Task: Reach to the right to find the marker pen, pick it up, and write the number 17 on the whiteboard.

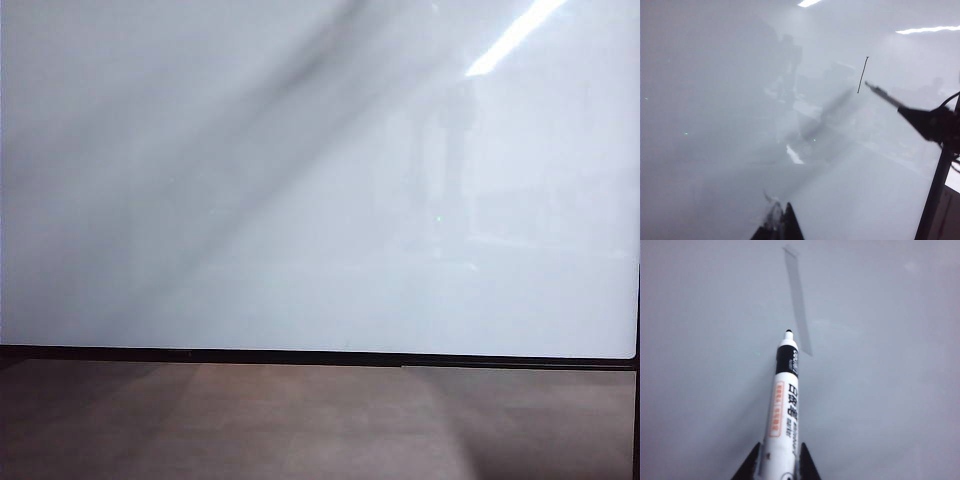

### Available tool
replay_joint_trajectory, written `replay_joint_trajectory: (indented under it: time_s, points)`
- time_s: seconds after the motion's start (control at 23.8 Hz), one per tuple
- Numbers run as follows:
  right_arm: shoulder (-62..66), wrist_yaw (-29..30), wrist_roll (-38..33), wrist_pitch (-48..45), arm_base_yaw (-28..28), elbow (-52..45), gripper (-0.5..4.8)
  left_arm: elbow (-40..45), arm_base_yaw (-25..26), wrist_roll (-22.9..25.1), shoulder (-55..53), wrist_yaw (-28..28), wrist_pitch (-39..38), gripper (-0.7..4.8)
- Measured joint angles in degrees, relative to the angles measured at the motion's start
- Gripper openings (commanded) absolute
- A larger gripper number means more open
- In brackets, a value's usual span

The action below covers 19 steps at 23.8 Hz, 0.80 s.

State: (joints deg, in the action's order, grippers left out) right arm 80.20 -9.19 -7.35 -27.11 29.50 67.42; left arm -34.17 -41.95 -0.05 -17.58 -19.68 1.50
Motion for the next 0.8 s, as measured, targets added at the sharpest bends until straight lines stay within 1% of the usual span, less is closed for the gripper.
replay_joint_trajectory:
  time_s: [0.17,0.29,0.5,0.8]
  points:
    - [-1.27,0.44,2.99,-2.1,1.29,0.13,-0.05,0.0,0.02,-0.02,0.0,-0.02,0.0,-0.05]
    - [-1.05,-0.31,4.04,-4.04,-0.04,0.22,-0.05,0.0,0.0,-0.02,0.02,-0.02,0.0,-0.05]
    - [-0.39,-0.87,4.09,-4.59,-2.93,2.78,-0.05,0.0,0.0,-0.02,0.0,-0.02,0.0,-0.05]
    - [0.22,0.2,4.35,-4.81,-4.52,5.38,-0.05,0.0,0.0,-0.02,0.0,-0.07,0.0,-0.05]
